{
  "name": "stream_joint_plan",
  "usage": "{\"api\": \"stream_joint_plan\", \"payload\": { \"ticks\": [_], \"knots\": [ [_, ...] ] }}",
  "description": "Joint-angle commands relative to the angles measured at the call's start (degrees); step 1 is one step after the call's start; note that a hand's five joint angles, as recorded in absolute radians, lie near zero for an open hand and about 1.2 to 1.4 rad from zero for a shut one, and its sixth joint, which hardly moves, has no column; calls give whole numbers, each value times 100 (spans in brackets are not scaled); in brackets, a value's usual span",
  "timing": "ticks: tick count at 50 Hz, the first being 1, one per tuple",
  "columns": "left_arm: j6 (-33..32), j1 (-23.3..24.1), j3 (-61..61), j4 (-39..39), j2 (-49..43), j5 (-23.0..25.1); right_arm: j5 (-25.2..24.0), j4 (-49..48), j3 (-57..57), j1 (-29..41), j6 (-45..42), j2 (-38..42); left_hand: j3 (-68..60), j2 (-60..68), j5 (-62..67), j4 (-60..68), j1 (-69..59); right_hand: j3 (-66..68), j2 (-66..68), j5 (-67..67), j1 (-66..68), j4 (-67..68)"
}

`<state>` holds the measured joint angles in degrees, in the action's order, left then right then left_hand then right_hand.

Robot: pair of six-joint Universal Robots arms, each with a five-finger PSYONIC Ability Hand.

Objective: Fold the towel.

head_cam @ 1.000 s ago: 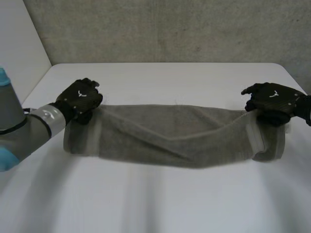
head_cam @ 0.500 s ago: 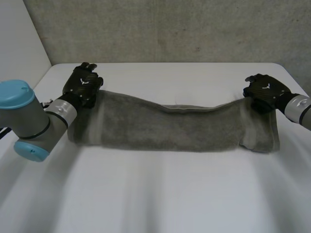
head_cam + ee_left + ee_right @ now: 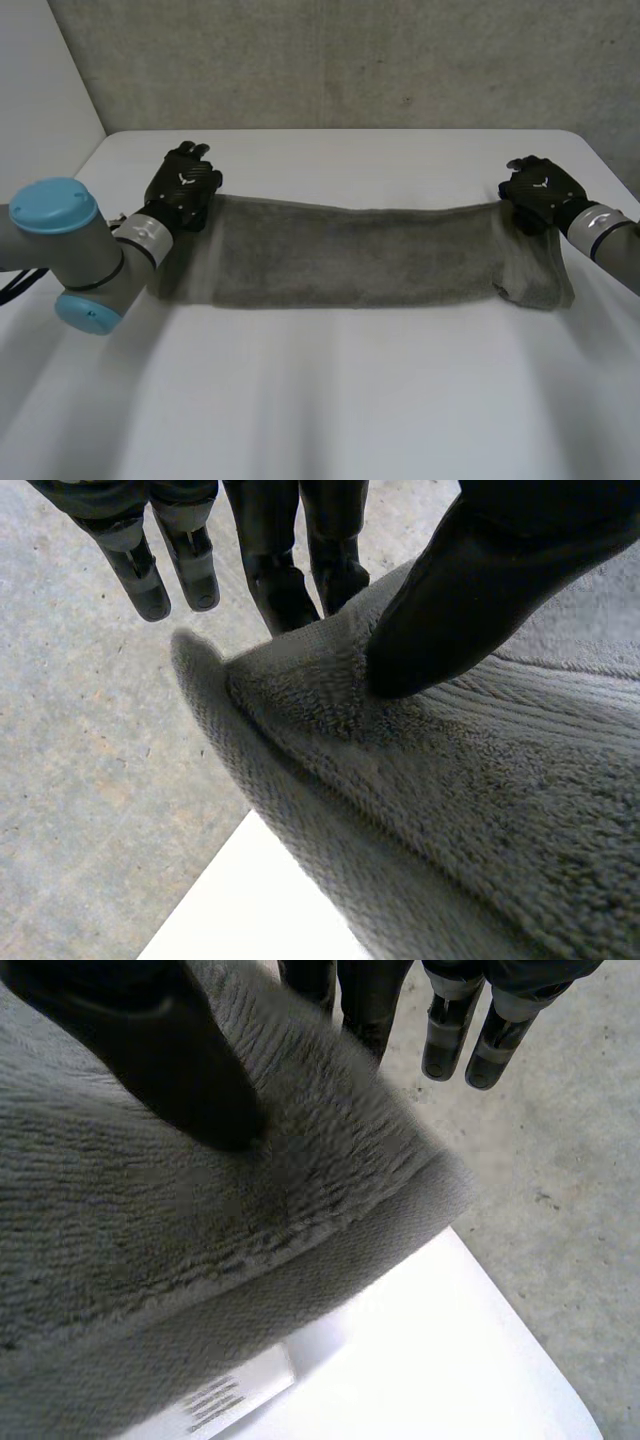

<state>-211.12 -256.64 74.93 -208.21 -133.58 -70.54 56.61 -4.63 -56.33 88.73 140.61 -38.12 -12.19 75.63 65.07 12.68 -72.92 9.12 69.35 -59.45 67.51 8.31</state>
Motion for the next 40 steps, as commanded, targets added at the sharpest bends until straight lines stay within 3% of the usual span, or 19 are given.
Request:
{"api": "stream_joint_plan", "payload": {
  "ticks": [1,2,3,15,27,33,40],
  "knots": [
    [0,87,-5,-97,-19,-275,289,-179,35,109,-7,121,219,-4668,-4612,-268,4397,88,-6935,5945,-6751,169],
    [0,87,-5,-97,-19,-276,385,-231,26,109,-7,103,219,-4691,-4635,-268,4420,88,-6935,5945,-6751,169],
    [-8,105,-5,-97,-19,-354,473,-275,17,118,11,77,219,-6607,-6507,-268,6335,88,-6935,5945,-6751,169],
    [9,114,258,-62,657,-566,579,-302,-378,162,608,-899,219,-6592,-6507,-268,6321,88,-6935,5945,-6751,169],
    [-17,140,1402,255,1713,-540,614,302,-2125,65,986,-2523,219,-6004,-5948,-268,5732,88,-6935,5945,-6751,169],
    [-70,131,1920,765,2055,-549,570,823,-2969,48,925,-2902,219,-5953,-5897,-268,5682,88,-6735,5945,-6551,169],
    [-122,26,2175,914,1872,-540,561,357,-3753,-251,846,-3026,219,-5953,-5897,-268,5682,88,-6212,5945,-6029,169]
  ]
}}
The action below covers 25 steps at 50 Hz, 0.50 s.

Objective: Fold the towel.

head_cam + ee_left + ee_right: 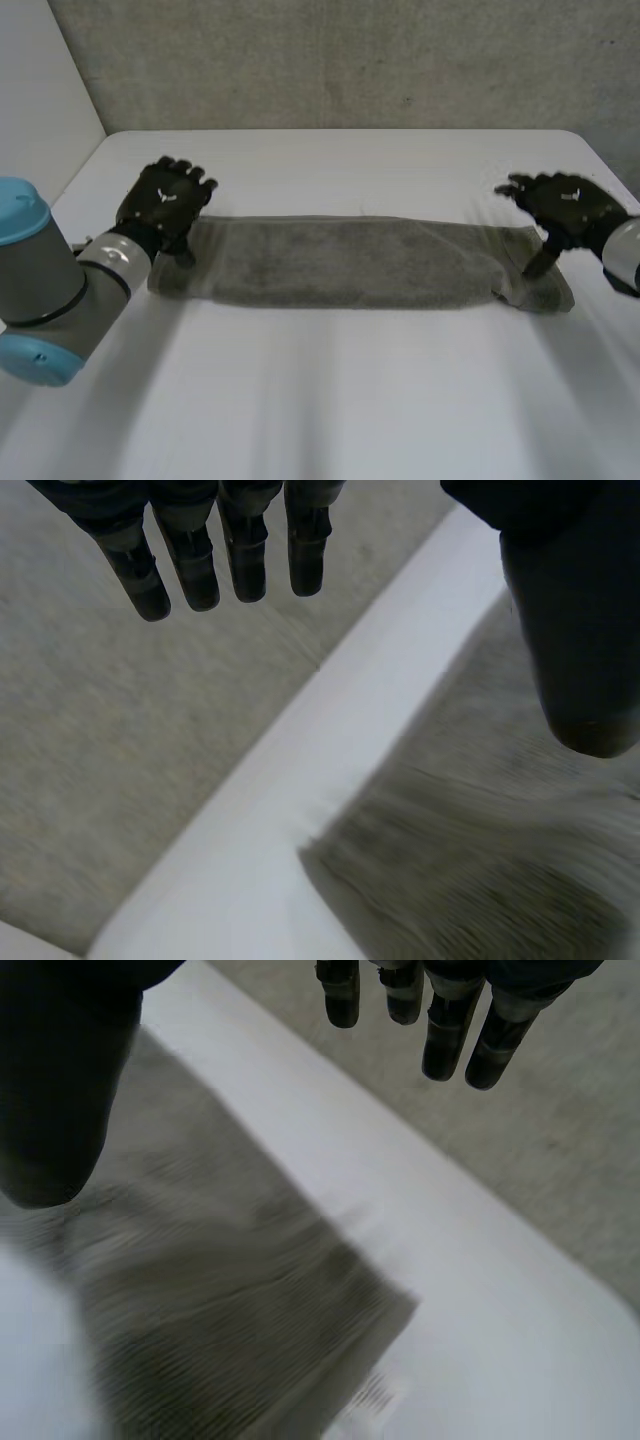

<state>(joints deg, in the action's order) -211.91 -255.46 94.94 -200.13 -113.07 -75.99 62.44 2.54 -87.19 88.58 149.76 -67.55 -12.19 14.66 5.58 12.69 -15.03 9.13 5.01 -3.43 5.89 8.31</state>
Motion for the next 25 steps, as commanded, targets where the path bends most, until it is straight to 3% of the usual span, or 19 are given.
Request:
{"api": "stream_joint_plan", "payload": {
  "ticks": [1,11,17,20,21,23,25],
  "knots": [
    [-43,-92,174,105,-181,6,-21,-517,-816,-271,-78,-66,219,144,52,-269,-107,87,238,343,150,169],
    [-430,-162,94,-114,-796,-47,32,-1441,-1160,-341,-254,488,219,161,69,-269,-124,87,625,217,537,169],
    [-659,-153,50,-246,-928,-267,32,-1520,-1046,-341,-562,875,219,245,153,-269,-208,87,2055,-1213,1967,169],
    [-659,-153,15,-246,-1050,-276,40,-1502,-914,-359,-754,998,219,865,772,-269,-828,87,4769,-3927,4681,169],
    [-659,-153,15,-246,-1051,-276,40,-1502,-914,-359,-755,998,219,868,775,-269,-831,87,4780,-3938,4692,169],
    [-659,-144,15,-246,-1086,-276,-12,-1485,-905,-490,-790,980,219,1486,1394,-269,-1449,87,6856,-6014,6768,169],
    [-659,-144,15,-246,-1086,-284,-21,-1485,-905,-569,-790,954,219,1923,1831,-269,-1886,87,7465,-6623,7377,169]
  ]
}}
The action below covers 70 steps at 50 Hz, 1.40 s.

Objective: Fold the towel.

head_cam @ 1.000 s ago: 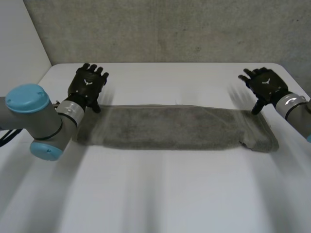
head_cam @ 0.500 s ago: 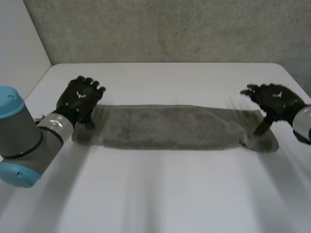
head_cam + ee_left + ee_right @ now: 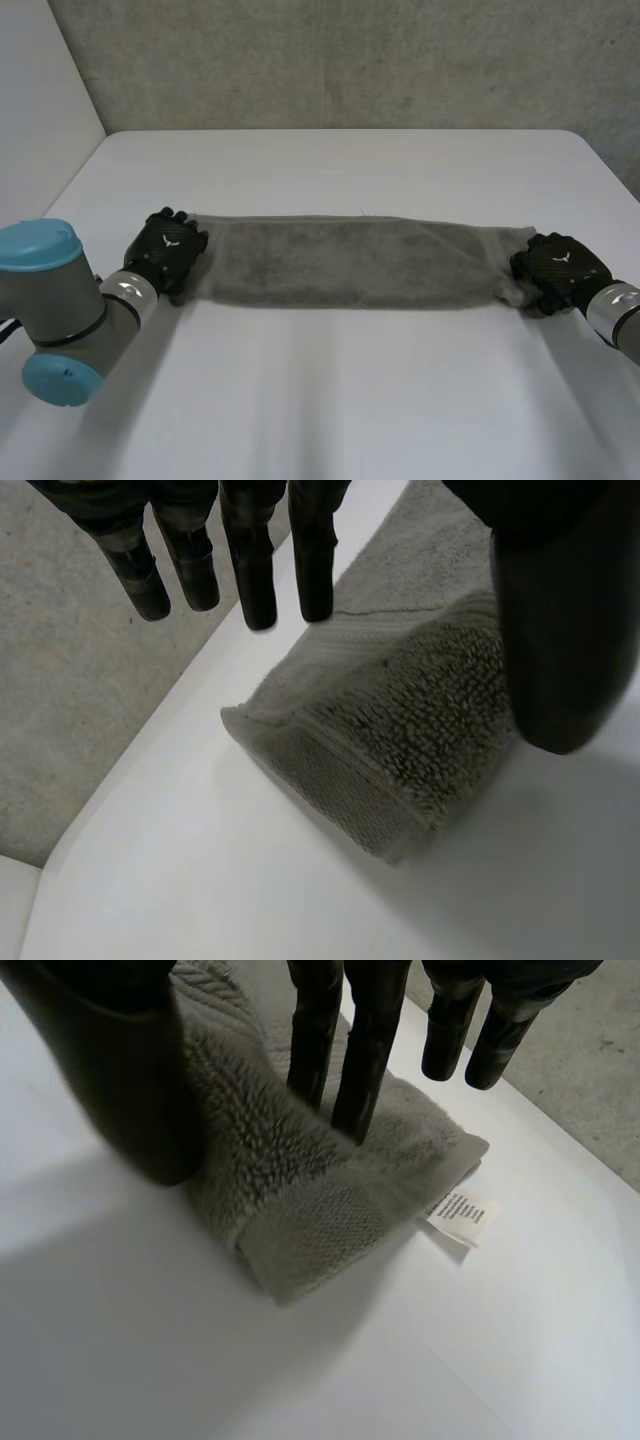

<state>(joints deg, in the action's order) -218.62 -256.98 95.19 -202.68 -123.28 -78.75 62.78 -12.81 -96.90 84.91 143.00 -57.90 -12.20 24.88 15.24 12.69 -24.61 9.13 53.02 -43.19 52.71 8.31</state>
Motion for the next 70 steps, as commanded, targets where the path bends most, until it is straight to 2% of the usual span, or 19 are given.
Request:
{"api": "stream_joint_plan", "payload": {
  "ticks": [1,20,22,23,24,25,26,27,34,35,36,38,39,41,42,43,58,67,70],
  "knots": [
    [21,8,-10,10,-73,-9,-73,59,66,-273,-123,-36,220,1022,985,-269,-1049,87,2698,-2681,2728,169],
    [56,113,69,27,-64,-18,-143,68,48,-326,-140,-116,220,668,632,-269,-695,87,2698,-2681,2729,169],
    [56,122,87,27,-73,-18,-144,59,66,-335,-140,-116,220,1040,1003,-269,-1067,87,2698,-2681,2729,169],
    [56,122,87,27,-82,-9,-144,59,66,-344,-140,-116,220,1906,1869,-269,-1933,87,2698,-2681,2729,169],
    [56,122,78,27,-91,8,-135,59,74,-352,-140,-116,220,3430,3393,-269,-3457,87,2698,-2681,2729,169],
    [56,122,78,27,-91,8,-135,59,74,-353,-140,-116,220,3445,3409,-269,-3472,87,2698,-2681,2729,169],
    [47,122,61,27,-91,0,-135,59,83,-353,-140,-107,220,4827,4791,-269,-4854,87,2698,-2681,2729,169],
    [47,113,61,45,-91,-9,-135,59,92,-370,-140,-107,220,5505,5469,-269,-5532,87,2698,-2681,2729,169],
    [38,122,78,80,-56,-27,-152,59,109,-633,-228,-107,220,5512,5476,-269,-5539,87,2698,-2681,2729,169],
    [38,131,87,115,-21,-27,-152,68,118,-669,-298,-107,220,4715,4678,-269,-4742,87,2698,-2681,2729,169],
    [38,131,87,115,-20,-27,-152,68,118,-669,-299,-107,220,4707,4671,-269,-4734,87,2698,-2681,2729,169],
    [30,131,166,255,6,-27,-144,77,127,-713,-473,-107,220,2597,2561,-269,-2624,87,2698,-2681,2729,169],
    [30,131,166,256,6,-27,-144,77,127,-713,-474,-107,220,2587,2551,-269,-2614,87,2698,-2681,2729,169],
    [12,122,245,413,128,-35,-144,85,110,-879,-693,-107,220,-791,-828,-269,764,87,2698,-2681,2729,169],
    [12,122,245,414,129,-35,-144,85,109,-880,-694,-107,220,-810,-847,-269,783,87,2698,-2681,2729,169],
    [12,122,289,484,225,-27,-152,94,101,-958,-807,-107,220,-1543,-1524,-269,1516,87,2698,-2681,2729,169],
    [117,-106,588,695,1148,-35,-653,103,477,-1829,-1432,-309,220,-1517,-1524,-269,1490,87,2698,-2681,2729,169],
    [267,-151,570,643,1579,-35,-697,182,1059,-1750,-1415,-617,220,-1517,-1524,-269,1490,87,2698,-2681,2729,169],
    [494,-116,509,555,1693,-18,-723,270,1190,-1392,-1362,-765,220,-1517,-1524,-269,1490,87,2698,-2681,2729,169]
  ]
}}
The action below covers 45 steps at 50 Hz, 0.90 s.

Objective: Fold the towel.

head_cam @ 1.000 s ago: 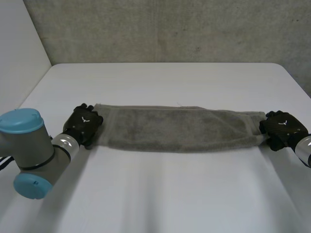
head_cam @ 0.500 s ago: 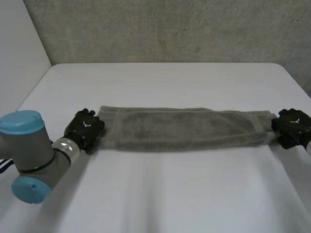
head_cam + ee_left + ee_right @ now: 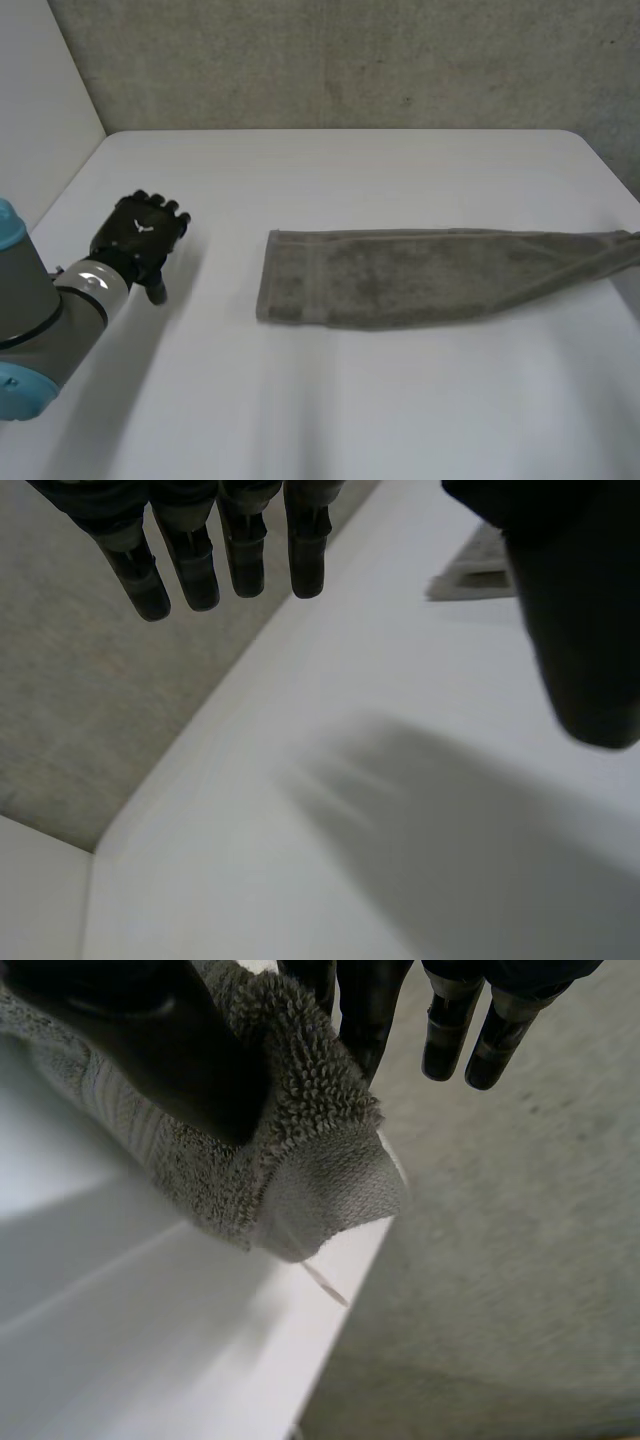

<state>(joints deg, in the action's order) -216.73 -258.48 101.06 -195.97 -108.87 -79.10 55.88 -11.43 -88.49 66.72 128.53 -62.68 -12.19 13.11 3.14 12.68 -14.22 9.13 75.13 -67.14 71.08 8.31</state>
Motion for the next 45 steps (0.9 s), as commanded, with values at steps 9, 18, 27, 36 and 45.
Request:
{"api": "stream_joint_plan", "payload": {
  "ticks": [9,18,27,36,45],
  "knots": [
    [1236,307,-236,-898,287,9,142,132,754,2755,85,-421,219,-323,-314,-268,435,87,487,-286,892,169],
    [1765,369,-429,-1049,226,0,687,97,1518,4768,506,316,219,-323,-314,-268,435,87,487,-286,892,169],
    [1783,351,-359,-1040,217,0,1240,62,2555,6009,612,1546,219,-323,-314,-268,435,87,487,-286,892,169],
    [1783,272,-289,-1023,208,9,1531,62,2847,6476,621,2189,219,-323,-314,-268,435,87,487,-286,892,169],
    [1792,299,-350,-1058,103,9,1777,88,2811,6643,744,2216,219,-323,-314,-268,435,87,-7513,6714,-7108,169]
  ]
}}
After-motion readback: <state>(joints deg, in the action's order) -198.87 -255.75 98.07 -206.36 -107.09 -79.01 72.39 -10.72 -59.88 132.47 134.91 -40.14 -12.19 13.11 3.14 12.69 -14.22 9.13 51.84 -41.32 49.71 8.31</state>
